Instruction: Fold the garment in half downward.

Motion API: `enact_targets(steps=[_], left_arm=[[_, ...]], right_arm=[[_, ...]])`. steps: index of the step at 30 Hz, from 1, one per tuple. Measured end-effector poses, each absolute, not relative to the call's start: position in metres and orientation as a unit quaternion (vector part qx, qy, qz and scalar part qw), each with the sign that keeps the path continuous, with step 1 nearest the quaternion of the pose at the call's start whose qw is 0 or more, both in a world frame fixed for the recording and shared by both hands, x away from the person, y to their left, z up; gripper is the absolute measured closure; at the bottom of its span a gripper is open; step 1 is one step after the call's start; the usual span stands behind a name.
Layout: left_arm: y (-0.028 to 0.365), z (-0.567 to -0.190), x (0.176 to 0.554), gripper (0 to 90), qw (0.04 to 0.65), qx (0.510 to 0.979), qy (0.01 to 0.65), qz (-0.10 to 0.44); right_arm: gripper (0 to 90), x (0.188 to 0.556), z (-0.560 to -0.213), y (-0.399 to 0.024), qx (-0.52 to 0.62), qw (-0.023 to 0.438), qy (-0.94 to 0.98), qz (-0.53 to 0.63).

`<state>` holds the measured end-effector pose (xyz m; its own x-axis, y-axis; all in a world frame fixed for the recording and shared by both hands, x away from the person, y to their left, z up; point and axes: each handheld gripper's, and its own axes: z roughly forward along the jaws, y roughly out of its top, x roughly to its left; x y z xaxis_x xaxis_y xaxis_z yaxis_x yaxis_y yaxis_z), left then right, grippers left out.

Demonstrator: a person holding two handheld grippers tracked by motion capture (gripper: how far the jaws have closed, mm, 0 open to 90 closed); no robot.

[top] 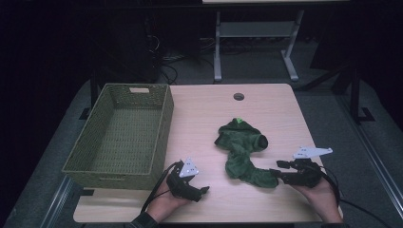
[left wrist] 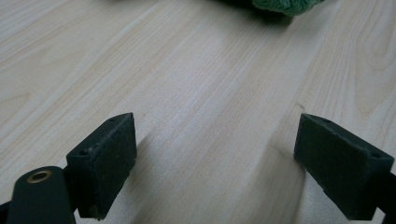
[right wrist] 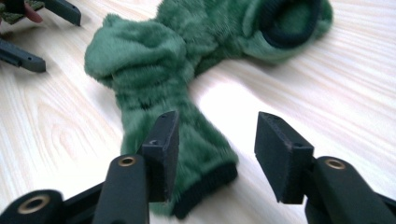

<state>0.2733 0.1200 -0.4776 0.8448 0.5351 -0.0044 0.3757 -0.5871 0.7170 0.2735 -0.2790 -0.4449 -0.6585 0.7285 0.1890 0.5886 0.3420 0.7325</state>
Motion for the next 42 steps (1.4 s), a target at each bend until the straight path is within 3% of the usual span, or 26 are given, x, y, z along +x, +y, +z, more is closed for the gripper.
enact_targets(steps=[13, 29, 33, 37, 42], left_arm=[[0.120, -0.477, 0.274, 12.4, 0.374, 0.885, 0.256, 0.107], [0.120, -0.477, 0.274, 12.4, 0.374, 0.885, 0.256, 0.108], [0.120, -0.477, 0.274, 12.4, 0.373, 0.885, 0.256, 0.109], [0.119, -0.477, 0.274, 12.4, 0.373, 0.885, 0.256, 0.109], [0.119, -0.477, 0.274, 12.5, 0.373, 0.885, 0.256, 0.109]], right_arm=[[48.4, 0.248, -0.459, -0.304, 0.391, 0.089, 0.824, 0.399], [56.8, 0.247, -0.472, -0.288, 0.370, 0.050, 0.842, 0.390], [66.0, 0.250, -0.473, -0.286, 0.372, 0.049, 0.839, 0.393], [82.5, 0.249, -0.472, -0.285, 0.370, 0.058, 0.840, 0.393], [85.2, 0.249, -0.469, -0.286, 0.366, 0.064, 0.838, 0.400]])
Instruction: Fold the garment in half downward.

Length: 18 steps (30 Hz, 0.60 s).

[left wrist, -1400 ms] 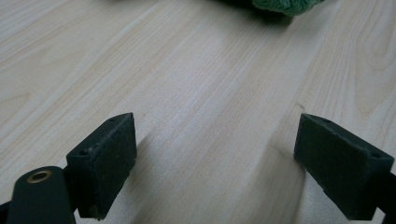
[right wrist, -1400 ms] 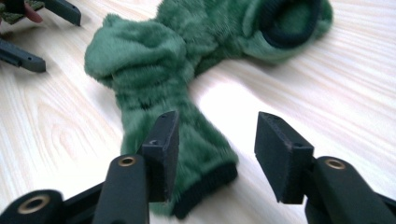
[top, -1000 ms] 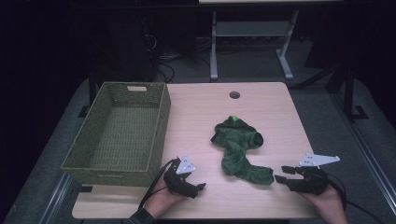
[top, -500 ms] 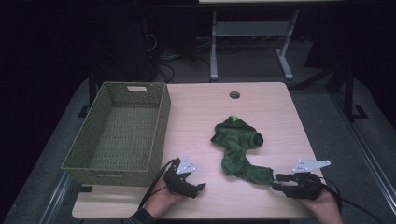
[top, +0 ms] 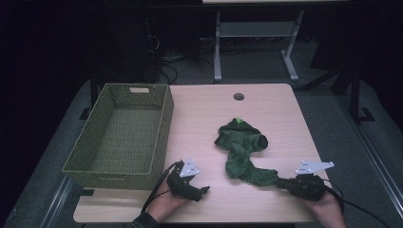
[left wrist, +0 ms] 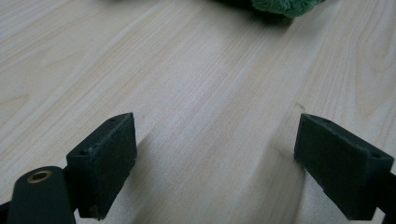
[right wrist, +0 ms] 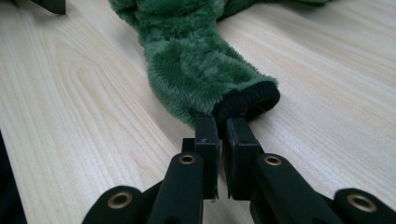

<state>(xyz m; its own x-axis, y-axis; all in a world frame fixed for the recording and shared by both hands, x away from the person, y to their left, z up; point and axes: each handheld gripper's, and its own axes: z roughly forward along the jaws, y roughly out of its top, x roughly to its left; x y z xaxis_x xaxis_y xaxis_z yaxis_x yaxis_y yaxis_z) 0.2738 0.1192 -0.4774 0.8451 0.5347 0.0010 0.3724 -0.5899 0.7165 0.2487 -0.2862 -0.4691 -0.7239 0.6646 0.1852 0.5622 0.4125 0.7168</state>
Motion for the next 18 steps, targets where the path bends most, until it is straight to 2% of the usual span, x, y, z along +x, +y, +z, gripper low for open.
enact_targets(steps=[18], left_arm=[[0.119, -0.477, 0.274, 12.5, 0.373, 0.885, 0.257, 0.108]], right_arm=[[85.8, 0.255, -0.448, -0.273, 0.335, 0.090, 0.835, 0.426]])
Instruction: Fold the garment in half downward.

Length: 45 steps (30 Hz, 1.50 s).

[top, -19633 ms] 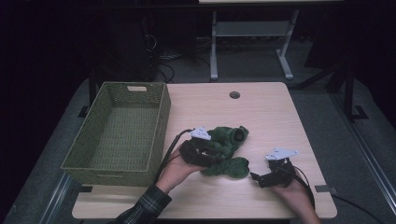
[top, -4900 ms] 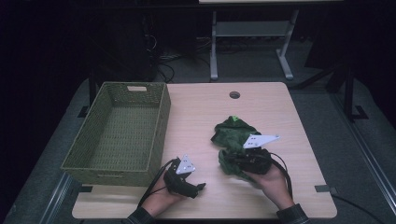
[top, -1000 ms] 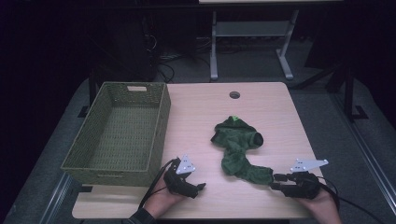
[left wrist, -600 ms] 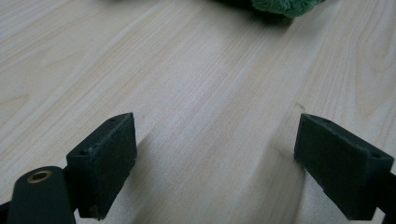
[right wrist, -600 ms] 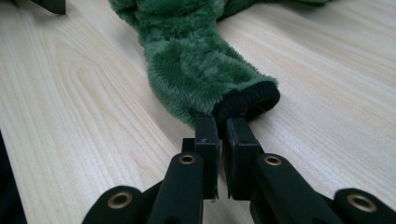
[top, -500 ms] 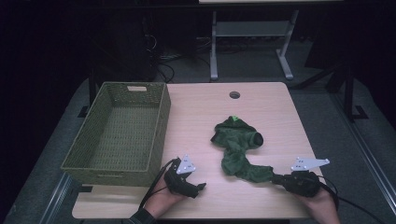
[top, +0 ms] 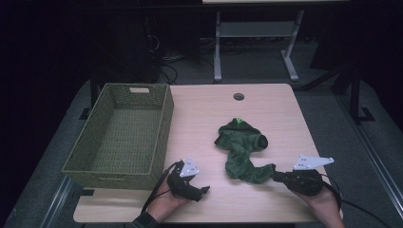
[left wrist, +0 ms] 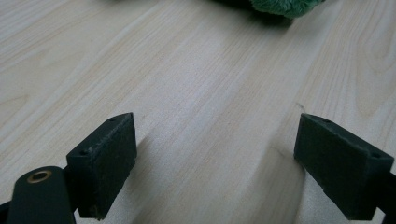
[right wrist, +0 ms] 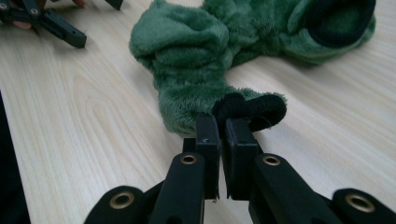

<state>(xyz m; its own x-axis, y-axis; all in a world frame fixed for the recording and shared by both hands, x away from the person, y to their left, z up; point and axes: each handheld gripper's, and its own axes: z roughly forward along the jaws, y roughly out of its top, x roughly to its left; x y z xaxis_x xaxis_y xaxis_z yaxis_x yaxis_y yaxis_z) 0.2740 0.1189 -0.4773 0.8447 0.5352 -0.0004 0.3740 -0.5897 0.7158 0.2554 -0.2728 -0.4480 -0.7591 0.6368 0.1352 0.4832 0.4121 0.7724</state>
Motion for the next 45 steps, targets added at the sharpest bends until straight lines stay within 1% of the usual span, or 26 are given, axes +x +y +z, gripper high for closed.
enact_targets(steps=[10, 22, 26, 34, 38, 39, 42, 45], left_arm=[[0.119, -0.477, 0.274, 12.5, 0.373, 0.885, 0.257, 0.108], [0.119, -0.478, 0.274, 12.5, 0.374, 0.884, 0.259, 0.107], [0.119, -0.478, 0.274, 12.4, 0.374, 0.884, 0.259, 0.107], [0.119, -0.478, 0.274, 12.4, 0.375, 0.884, 0.259, 0.108], [0.118, -0.478, 0.274, 12.5, 0.376, 0.883, 0.259, 0.108], [0.118, -0.478, 0.274, 12.4, 0.376, 0.883, 0.258, 0.110], [0.118, -0.478, 0.274, 12.4, 0.376, 0.883, 0.260, 0.107], [0.118, -0.478, 0.274, 12.4, 0.376, 0.883, 0.260, 0.108]], right_arm=[[85.9, 0.259, -0.437, -0.262, 0.321, 0.112, 0.832, 0.439], [85.8, 0.266, -0.424, -0.244, 0.294, 0.121, 0.833, 0.454], [85.8, 0.272, -0.421, -0.233, 0.283, 0.121, 0.837, 0.453], [85.6, 0.287, -0.419, -0.209, 0.262, 0.106, 0.845, 0.453], [83.7, 0.295, -0.420, -0.200, 0.247, 0.098, 0.849, 0.456], [82.5, 0.297, -0.419, -0.198, 0.245, 0.095, 0.849, 0.458], [74.3, 0.300, -0.417, -0.191, 0.242, 0.097, 0.845, 0.467], [72.9, 0.303, -0.412, -0.191, 0.242, 0.101, 0.836, 0.483]])
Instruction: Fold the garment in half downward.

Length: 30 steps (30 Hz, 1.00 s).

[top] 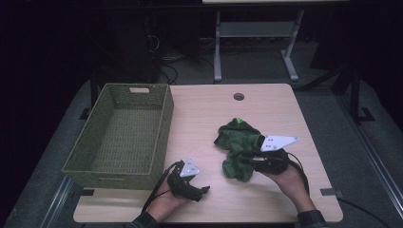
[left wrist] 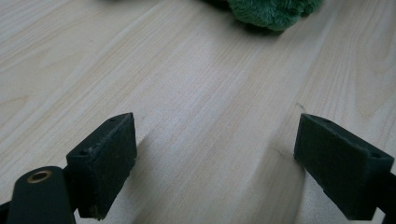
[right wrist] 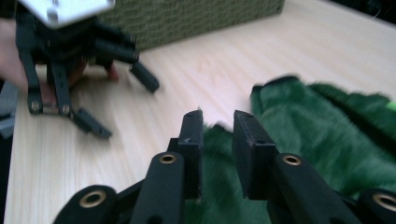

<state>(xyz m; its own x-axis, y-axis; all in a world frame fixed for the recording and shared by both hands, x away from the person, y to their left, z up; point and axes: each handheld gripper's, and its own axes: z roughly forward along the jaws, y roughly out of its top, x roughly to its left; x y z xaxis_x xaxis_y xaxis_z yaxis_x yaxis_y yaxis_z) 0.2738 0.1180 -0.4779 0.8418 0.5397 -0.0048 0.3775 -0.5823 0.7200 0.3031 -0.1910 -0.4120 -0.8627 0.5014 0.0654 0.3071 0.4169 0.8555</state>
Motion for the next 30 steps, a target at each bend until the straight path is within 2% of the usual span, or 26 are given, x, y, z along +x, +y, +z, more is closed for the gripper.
enact_targets(steps=[4, 6, 18, 24, 30], left_arm=[[0.118, -0.478, 0.274, 12.5, 0.376, 0.883, 0.259, 0.109], [0.118, -0.478, 0.274, 12.5, 0.376, 0.883, 0.259, 0.109], [0.118, -0.478, 0.274, 12.5, 0.375, 0.884, 0.259, 0.107], [0.118, -0.478, 0.274, 12.5, 0.375, 0.884, 0.259, 0.107], [0.117, -0.478, 0.274, 12.3, 0.374, 0.884, 0.260, 0.108]], right_arm=[[86.9, 0.311, -0.410, -0.197, 0.275, 0.111, 0.830, 0.473], [89.8, 0.318, -0.415, -0.199, 0.292, 0.101, 0.831, 0.463], [89.8, 0.333, -0.450, -0.168, 0.290, 0.033, 0.864, 0.410], [90.0, 0.335, -0.460, -0.164, 0.301, 0.017, 0.873, 0.383], [89.9, 0.333, -0.459, -0.164, 0.299, 0.025, 0.872, 0.386]])
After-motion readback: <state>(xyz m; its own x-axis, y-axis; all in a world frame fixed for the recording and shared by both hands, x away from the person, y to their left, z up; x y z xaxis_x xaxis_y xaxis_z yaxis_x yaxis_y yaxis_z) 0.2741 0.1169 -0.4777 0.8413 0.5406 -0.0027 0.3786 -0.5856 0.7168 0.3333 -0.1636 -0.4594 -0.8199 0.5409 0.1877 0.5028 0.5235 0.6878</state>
